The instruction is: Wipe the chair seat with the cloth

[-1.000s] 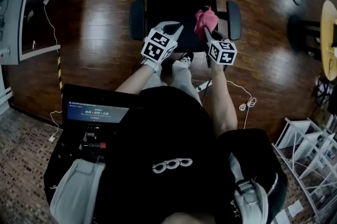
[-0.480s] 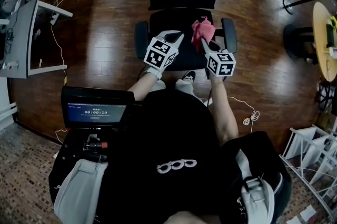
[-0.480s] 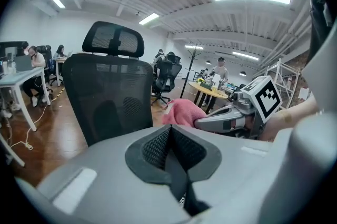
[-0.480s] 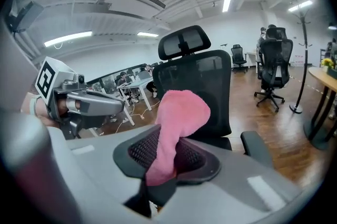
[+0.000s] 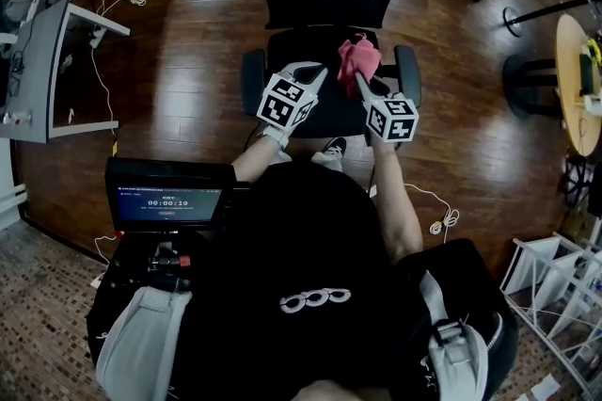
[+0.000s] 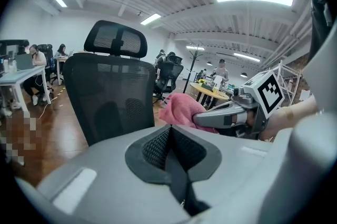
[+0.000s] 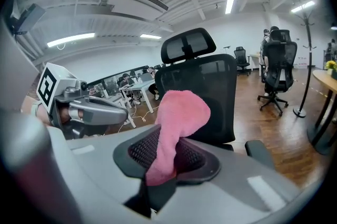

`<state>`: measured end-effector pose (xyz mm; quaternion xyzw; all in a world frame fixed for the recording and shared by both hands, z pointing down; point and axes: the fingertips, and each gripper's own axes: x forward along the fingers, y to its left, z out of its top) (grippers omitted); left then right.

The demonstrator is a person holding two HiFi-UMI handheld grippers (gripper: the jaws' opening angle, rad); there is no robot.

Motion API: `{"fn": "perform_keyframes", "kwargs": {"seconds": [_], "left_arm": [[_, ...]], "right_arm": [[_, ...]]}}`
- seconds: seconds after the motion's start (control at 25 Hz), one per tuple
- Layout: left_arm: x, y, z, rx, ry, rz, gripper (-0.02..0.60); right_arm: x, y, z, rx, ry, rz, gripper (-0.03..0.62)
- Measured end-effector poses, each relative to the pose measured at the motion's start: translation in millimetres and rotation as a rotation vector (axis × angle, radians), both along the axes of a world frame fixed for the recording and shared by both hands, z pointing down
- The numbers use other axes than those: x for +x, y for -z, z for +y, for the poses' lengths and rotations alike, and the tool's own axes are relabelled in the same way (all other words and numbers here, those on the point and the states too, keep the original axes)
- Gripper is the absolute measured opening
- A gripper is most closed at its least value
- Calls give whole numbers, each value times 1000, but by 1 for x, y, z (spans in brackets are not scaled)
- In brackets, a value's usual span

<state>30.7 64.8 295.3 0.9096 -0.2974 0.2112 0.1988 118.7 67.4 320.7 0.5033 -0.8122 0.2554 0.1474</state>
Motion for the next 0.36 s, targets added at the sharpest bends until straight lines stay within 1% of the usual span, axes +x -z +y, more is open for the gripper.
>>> {"fn": "perform_keyframes", "kwargs": {"seconds": [0.2,0.36], "left_arm": [[-4,7,-12,17,5,-9,-8],[1,13,-14,23,5,-14,-8]], "right_arm": [[-3,9,-14,20,4,-14,80],[2,16,-16,28,2,-24,80]]}}
